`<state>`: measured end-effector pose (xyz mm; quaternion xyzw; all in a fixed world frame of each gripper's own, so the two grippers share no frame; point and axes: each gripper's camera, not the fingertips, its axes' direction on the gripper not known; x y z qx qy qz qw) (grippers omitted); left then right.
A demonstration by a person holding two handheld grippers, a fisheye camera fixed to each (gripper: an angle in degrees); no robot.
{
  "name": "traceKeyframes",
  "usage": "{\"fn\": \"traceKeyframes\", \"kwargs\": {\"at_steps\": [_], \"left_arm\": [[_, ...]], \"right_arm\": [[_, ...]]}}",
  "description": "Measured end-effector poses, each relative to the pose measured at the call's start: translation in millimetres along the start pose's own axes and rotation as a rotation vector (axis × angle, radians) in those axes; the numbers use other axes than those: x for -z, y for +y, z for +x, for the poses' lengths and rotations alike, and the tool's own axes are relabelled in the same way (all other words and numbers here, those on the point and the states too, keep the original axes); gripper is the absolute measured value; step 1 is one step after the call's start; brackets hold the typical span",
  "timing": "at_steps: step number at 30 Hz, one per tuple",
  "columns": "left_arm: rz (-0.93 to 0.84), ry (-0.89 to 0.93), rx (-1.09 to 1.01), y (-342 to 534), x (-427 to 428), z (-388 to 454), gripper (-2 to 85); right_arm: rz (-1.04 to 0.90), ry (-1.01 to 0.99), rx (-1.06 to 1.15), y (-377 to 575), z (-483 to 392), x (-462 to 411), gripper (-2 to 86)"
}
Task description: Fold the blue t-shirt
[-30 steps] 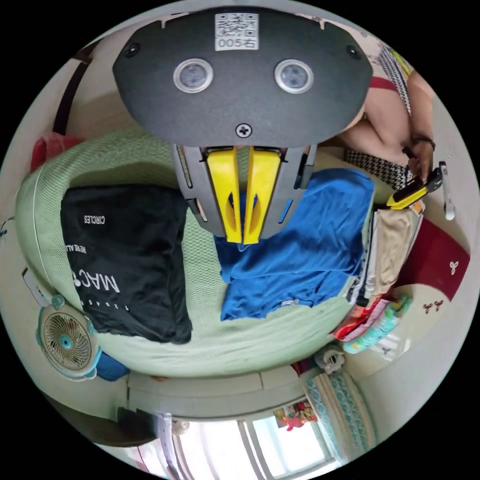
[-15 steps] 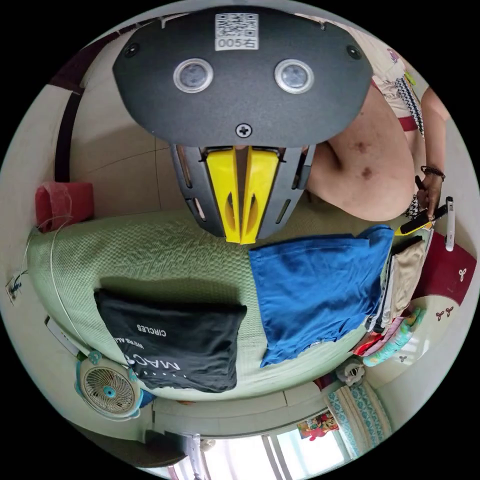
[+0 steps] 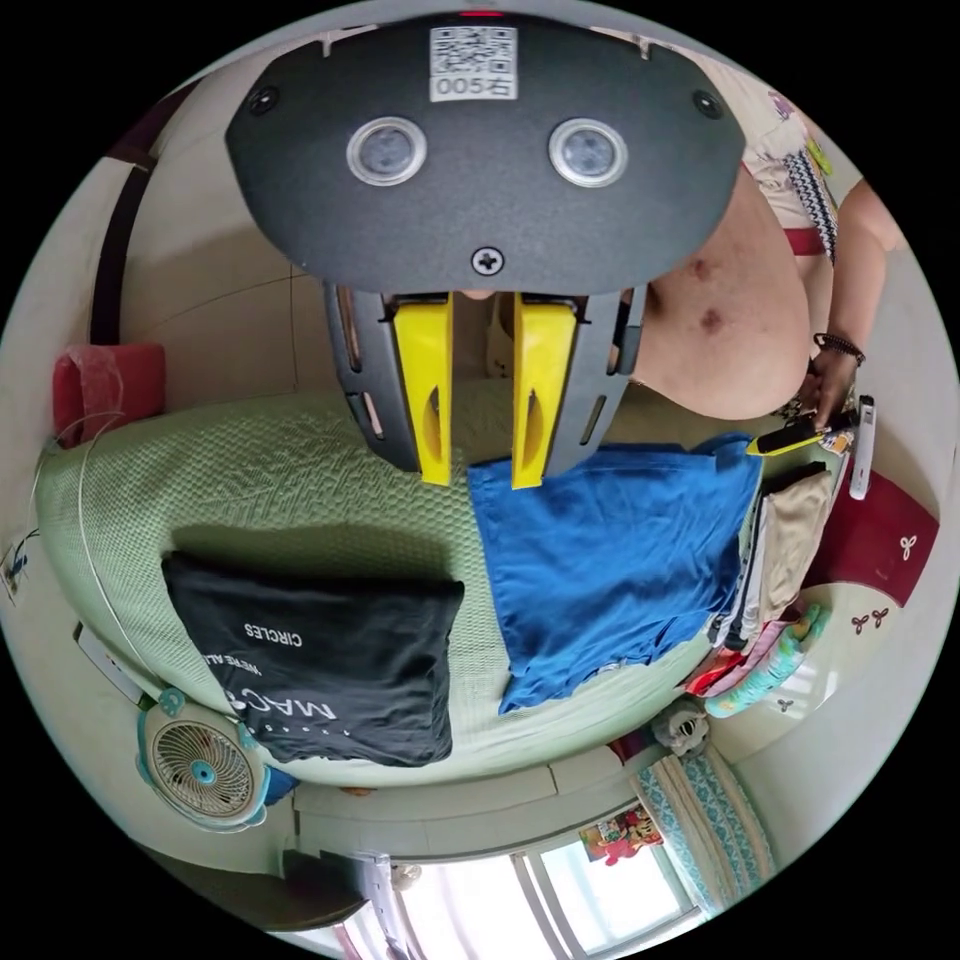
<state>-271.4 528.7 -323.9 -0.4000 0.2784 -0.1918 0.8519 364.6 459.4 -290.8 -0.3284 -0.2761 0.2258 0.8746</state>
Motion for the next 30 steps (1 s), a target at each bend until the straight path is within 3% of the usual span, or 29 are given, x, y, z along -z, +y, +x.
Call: {"fn": "traceKeyframes", "kwargs": {"at_steps": [11,23,30], "left_arm": [[0.007,0.051,-0.038,27,38,-2,4.3],[0.267,0.129,-0.121,102,194,-25,4.1],[0.242,0.174,-0.085,148,214,-40,3.9]], "right_arm": [[-0.025,0.081,0.088,13,-38,3,-0.9],[0.192,-0.058,0.100,27,-47,161,-1.3],[0.138,-0.039,0.149,62,-66,192,-1.3]]}}
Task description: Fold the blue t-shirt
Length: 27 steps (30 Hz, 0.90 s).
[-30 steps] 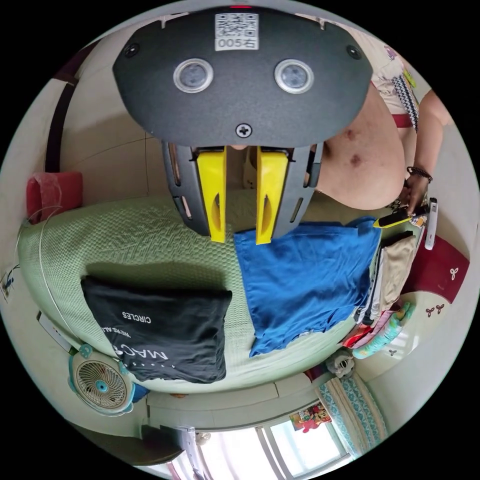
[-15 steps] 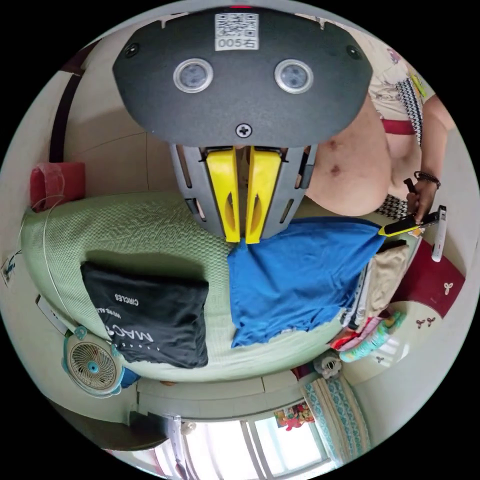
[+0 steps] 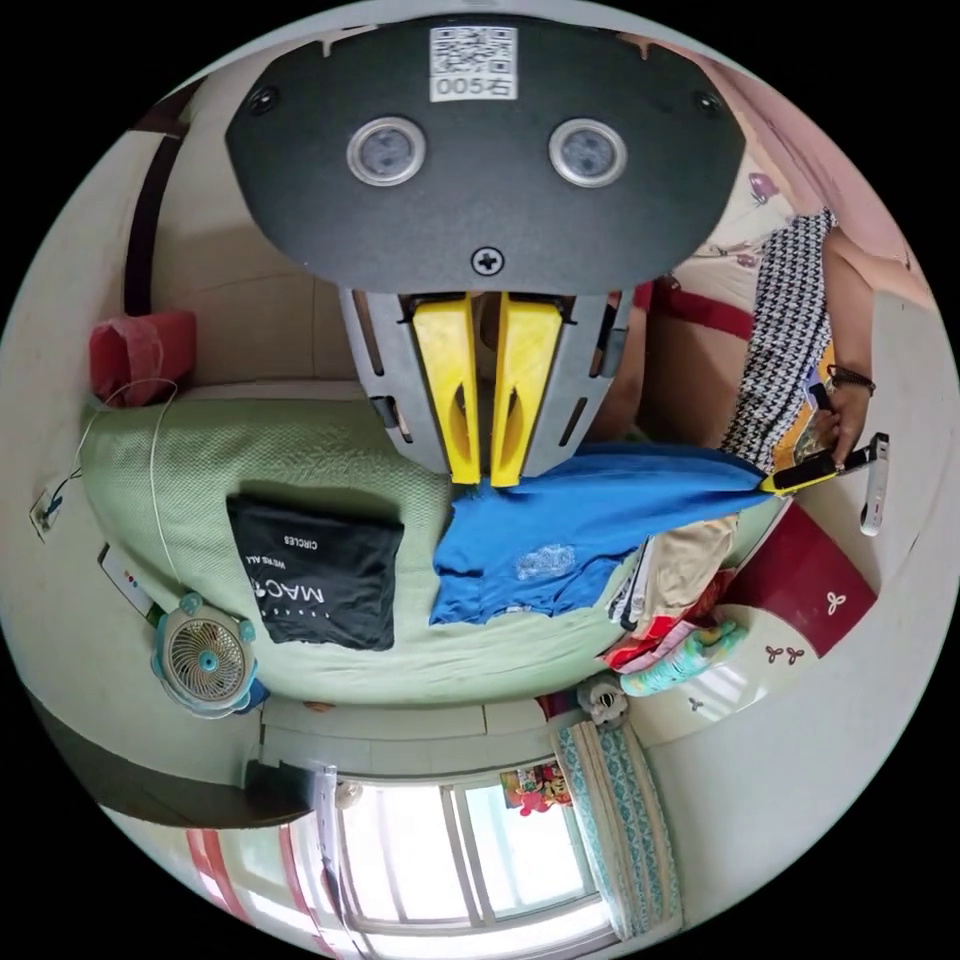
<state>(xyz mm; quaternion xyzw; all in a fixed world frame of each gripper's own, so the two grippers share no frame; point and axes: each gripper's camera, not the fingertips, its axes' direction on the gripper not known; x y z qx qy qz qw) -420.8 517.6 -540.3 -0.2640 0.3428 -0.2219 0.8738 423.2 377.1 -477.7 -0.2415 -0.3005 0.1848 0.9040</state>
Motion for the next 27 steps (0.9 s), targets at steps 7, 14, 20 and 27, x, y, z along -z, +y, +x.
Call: {"fn": "traceKeyframes", "kwargs": {"at_steps": [7,14,20,27], "left_arm": [[-0.093,0.060,-0.001,26,-3,3,3.9],[-0.155,0.051,-0.015,12,-8,6,4.0],[-0.141,-0.003,-0.047,-41,-36,10,4.0],[-0.056,-0.003,-0.060,-164,-77,4,4.3]], "right_arm": [[-0.106,0.001,-0.046,27,-1,9,-1.4],[-0.155,0.006,-0.061,24,-5,10,-1.4],[-0.147,0.045,-0.060,-25,-12,-22,-1.6],[-0.071,0.091,0.024,-140,-16,-70,-1.3]]}}
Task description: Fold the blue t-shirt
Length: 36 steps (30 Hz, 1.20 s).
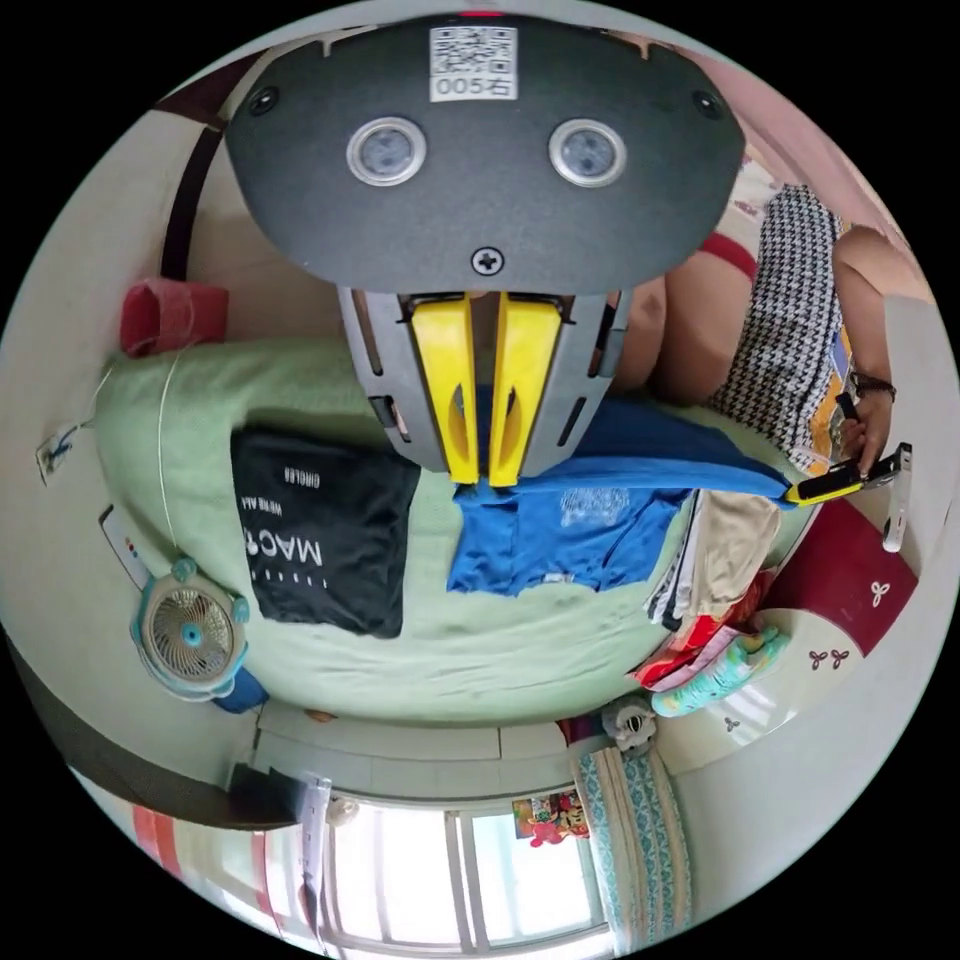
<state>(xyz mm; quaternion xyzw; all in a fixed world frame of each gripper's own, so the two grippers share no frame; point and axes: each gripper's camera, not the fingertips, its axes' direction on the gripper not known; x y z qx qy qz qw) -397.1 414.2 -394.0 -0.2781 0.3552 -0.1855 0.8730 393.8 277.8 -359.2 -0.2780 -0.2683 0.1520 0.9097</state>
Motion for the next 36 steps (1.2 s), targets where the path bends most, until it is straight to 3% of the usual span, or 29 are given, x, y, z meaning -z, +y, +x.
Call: {"fn": "traceKeyframes", "kwargs": {"at_steps": [6,9,15,21,24,28,36], "left_arm": [[-0.010,-0.112,0.118,-130,-71,-16,8.1],[-0.003,-0.135,0.116,-141,-97,-10,10.3],[-0.142,-0.057,0.030,-89,-171,5,11.2],[-0.281,-0.031,0.057,-47,-247,17,11.2],[-0.273,-0.096,0.083,-48,-272,27,9.6],[-0.266,-0.111,0.095,-50,-280,42,4.2],[-0.247,-0.259,0.102,-28,-303,67,4.1]], "right_arm": [[-0.026,0.048,-0.065,-144,5,-94,2.7],[-0.102,0.043,-0.111,-168,6,-133,6.4],[-0.179,0.004,0.005,-104,-1,-162,10.8],[-0.318,-0.050,-0.014,-40,11,-187,11.9],[-0.357,-0.073,-0.008,-30,7,-202,9.7],[-0.333,0.025,0.046,-25,-4,-203,-0.6],[-0.337,-0.055,-0.057,16,11,-195,0.6]]}}
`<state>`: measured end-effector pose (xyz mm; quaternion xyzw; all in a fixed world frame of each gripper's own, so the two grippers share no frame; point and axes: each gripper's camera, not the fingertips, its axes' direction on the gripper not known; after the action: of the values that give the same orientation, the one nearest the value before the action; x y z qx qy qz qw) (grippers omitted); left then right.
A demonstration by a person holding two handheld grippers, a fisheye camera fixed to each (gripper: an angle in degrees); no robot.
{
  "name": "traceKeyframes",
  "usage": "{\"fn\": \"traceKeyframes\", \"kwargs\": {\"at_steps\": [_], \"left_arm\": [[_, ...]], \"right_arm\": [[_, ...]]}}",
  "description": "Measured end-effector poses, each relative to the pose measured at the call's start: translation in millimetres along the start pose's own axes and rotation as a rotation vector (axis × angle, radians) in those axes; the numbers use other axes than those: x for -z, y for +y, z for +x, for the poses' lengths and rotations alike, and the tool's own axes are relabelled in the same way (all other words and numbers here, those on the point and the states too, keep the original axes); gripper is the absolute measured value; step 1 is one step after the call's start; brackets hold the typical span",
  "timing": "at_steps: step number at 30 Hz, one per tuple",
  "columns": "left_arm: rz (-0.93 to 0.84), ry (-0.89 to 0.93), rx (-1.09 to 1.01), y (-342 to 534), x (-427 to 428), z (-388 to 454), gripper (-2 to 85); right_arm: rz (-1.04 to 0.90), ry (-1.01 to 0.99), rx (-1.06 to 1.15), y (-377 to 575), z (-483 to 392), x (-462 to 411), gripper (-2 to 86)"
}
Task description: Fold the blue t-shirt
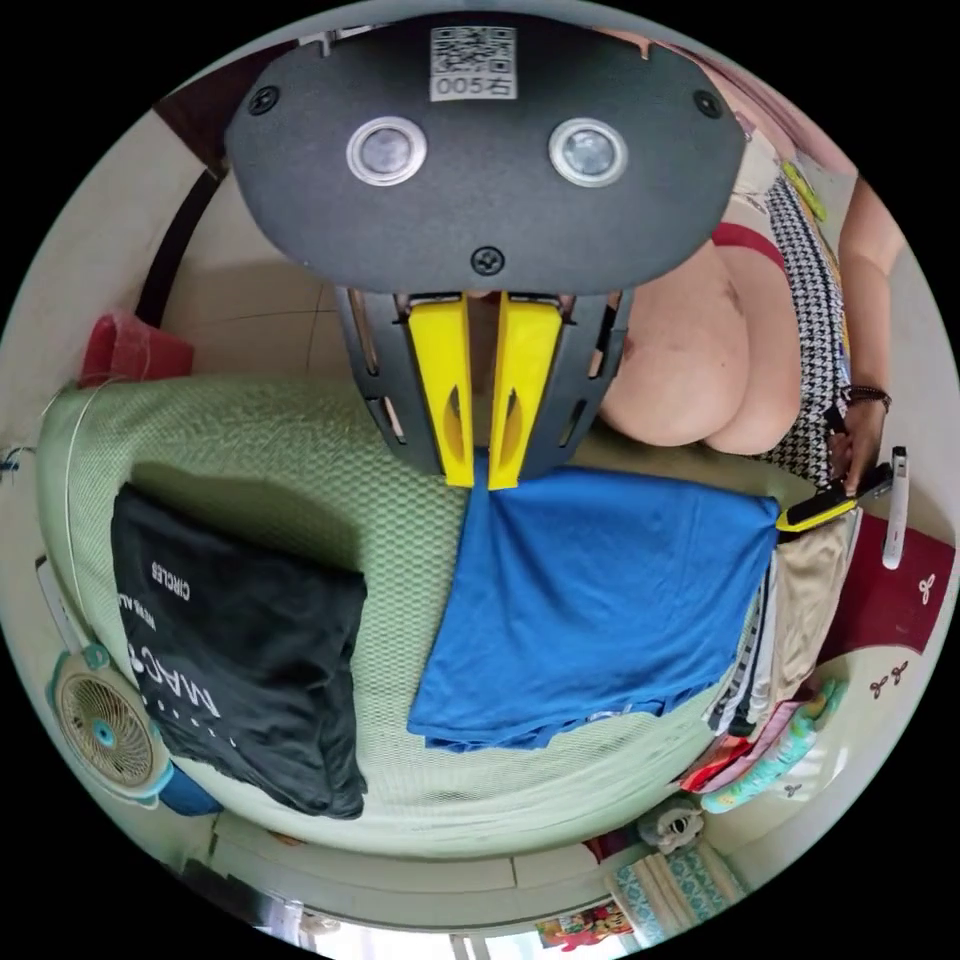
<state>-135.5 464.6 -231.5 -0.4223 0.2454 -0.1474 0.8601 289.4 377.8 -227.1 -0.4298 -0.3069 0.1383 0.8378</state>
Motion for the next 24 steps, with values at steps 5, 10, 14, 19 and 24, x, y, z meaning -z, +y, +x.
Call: {"fn": "traceKeyframes", "kwargs": {"at_steps": [5,10,14,19,24], "left_arm": [[0.094,0.039,-0.045,17,18,33,6.3],[0.176,0.135,-0.253,18,39,122,6.6],[0.188,0.231,-0.462,14,37,224,7.8],[0.128,0.272,-0.587,5,8,323,11.1],[0.070,0.209,-0.609,-5,-33,394,13.0]], "right_arm": [[0.107,-0.003,0.017,45,14,25,5.3],[0.148,0.051,-0.039,88,40,35,7.3],[0.176,0.009,-0.119,112,61,37,7.3],[0.200,-0.039,-0.204,147,90,34,7.3],[0.209,-0.041,-0.257,168,116,31,6.9]]}}
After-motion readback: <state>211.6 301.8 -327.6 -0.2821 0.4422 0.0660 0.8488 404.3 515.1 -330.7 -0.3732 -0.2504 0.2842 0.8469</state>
